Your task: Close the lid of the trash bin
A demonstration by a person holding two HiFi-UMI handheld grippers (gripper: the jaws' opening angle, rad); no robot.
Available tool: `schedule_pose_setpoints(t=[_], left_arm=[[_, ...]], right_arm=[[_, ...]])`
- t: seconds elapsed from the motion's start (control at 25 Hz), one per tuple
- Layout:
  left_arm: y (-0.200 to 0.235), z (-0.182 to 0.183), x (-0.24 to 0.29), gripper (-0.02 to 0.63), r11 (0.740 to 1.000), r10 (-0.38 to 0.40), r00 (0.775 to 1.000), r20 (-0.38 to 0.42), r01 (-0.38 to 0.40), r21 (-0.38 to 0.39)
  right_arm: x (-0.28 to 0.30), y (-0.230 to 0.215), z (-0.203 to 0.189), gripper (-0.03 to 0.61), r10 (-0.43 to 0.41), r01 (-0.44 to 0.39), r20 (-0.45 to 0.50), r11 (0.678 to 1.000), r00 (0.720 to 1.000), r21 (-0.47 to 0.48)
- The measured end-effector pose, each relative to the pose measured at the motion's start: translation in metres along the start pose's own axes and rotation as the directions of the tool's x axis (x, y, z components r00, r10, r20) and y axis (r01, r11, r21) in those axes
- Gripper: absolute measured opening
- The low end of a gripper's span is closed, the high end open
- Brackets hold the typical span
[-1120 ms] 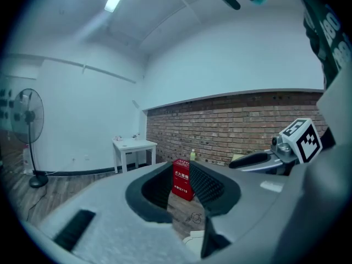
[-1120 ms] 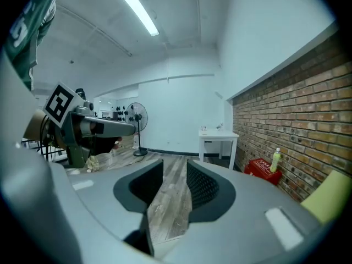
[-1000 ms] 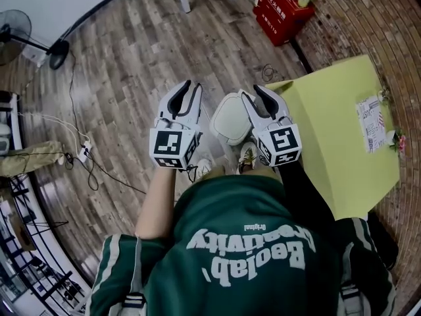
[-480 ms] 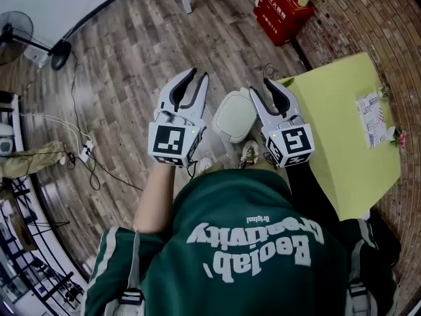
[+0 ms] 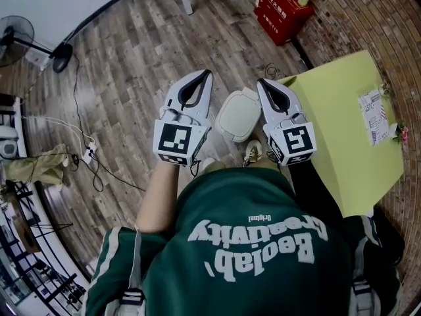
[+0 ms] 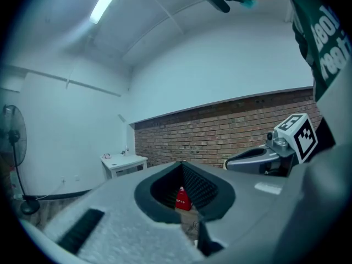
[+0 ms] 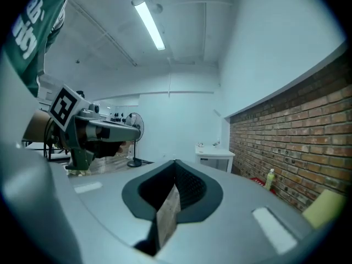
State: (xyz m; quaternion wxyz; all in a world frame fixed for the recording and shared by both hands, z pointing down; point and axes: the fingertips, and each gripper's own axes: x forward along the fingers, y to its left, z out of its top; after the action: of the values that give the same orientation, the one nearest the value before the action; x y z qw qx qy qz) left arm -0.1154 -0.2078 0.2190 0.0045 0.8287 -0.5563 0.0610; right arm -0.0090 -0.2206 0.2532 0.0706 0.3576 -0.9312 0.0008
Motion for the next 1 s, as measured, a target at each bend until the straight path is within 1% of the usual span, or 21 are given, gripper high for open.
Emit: schedule_pose_setpoints(t=[0.12,0.28,0.56,0.72,1.0], left_arm=[[0.001,-0.004,-0.002,0.008,1.0,-0.011,1.0,-0.009,0.011,-0.005],[0.0,-0.007,-0.001,0.008,1.0,-0.01,1.0,-0.018,0.011,0.002],[0.002,-0.005,0.0,0.008,1.0,-0.009,1.0,-0.009,0.009,0.005],[0.001,-0.005,0.002,0.008,1.0,-0.006,1.0,-0.005,0.006,0.007],[0.004,-0.001,0.003,0.008,1.0,-0.006,1.0,-0.002,0.006,0.003]], right_arm=[[-0.001,0.006,0.005,0.012,0.027,-0.027,0.024,1.0,0.999,0.014],[-0.001,0.006,0.004,0.012,0.033,-0.033,0.029,0.999,0.999,0.009],[-0.003,0.004,0.003,0.012,0.007,-0.006,0.013,1.0,1.0,-0.024],[-0.005,-0.004,0.001,0.012,-0.011,0.011,0.017,1.0,1.0,-0.012],[-0.003,-0.001,0.002,0.012,-0.007,0.007,0.01,1.0,1.0,-0.008]])
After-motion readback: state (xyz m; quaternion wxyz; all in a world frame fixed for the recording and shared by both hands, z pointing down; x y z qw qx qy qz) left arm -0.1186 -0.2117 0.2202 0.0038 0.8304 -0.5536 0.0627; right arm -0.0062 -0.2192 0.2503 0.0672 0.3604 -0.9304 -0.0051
